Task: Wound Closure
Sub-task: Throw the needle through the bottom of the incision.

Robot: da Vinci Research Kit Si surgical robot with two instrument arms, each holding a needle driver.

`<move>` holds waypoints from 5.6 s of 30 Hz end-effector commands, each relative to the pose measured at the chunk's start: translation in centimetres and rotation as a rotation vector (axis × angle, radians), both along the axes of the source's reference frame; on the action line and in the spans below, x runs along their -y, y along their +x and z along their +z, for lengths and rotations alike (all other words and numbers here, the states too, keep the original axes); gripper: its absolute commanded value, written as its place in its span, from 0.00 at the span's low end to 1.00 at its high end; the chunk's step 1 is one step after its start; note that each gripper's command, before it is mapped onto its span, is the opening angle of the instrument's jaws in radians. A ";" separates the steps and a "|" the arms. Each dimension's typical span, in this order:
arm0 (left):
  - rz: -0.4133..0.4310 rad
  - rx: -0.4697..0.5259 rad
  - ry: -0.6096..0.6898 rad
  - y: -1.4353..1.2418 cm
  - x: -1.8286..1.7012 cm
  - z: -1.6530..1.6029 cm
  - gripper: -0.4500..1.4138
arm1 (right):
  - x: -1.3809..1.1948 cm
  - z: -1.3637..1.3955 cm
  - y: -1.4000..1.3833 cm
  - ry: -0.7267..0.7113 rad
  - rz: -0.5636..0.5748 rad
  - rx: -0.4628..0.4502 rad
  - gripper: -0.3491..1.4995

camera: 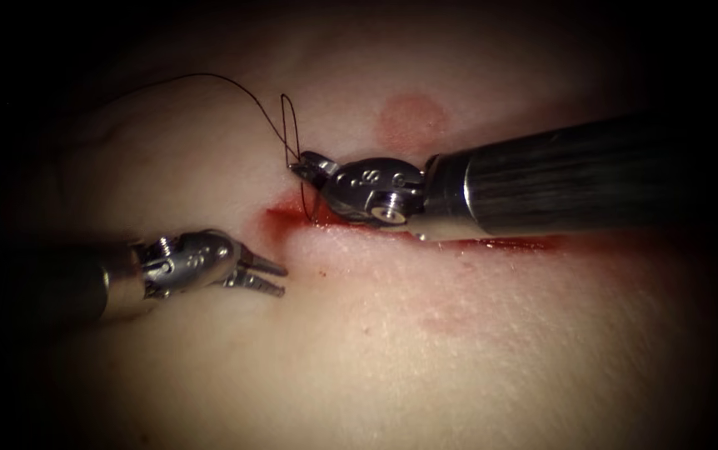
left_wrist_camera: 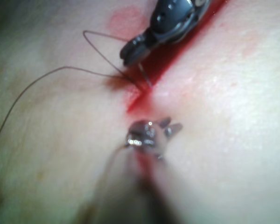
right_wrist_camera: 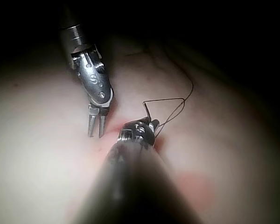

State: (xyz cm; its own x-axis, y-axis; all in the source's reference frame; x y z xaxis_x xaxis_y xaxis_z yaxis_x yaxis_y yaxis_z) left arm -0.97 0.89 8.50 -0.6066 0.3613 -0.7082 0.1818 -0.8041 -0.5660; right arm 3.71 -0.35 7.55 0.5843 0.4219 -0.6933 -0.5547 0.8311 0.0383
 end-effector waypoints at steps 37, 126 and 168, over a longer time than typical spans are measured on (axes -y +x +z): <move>-0.003 -0.003 0.003 -0.08 -0.01 0.07 0.16 | 0.25 -0.02 0.26 0.180 -0.002 -0.043 0.00; -0.004 -0.005 0.003 -0.06 -0.01 0.07 0.16 | -0.03 0.08 0.02 0.415 0.007 -0.041 0.00; -0.007 -0.006 -0.001 -0.13 0.00 0.08 0.16 | -0.22 0.13 0.06 0.564 0.020 -0.089 0.00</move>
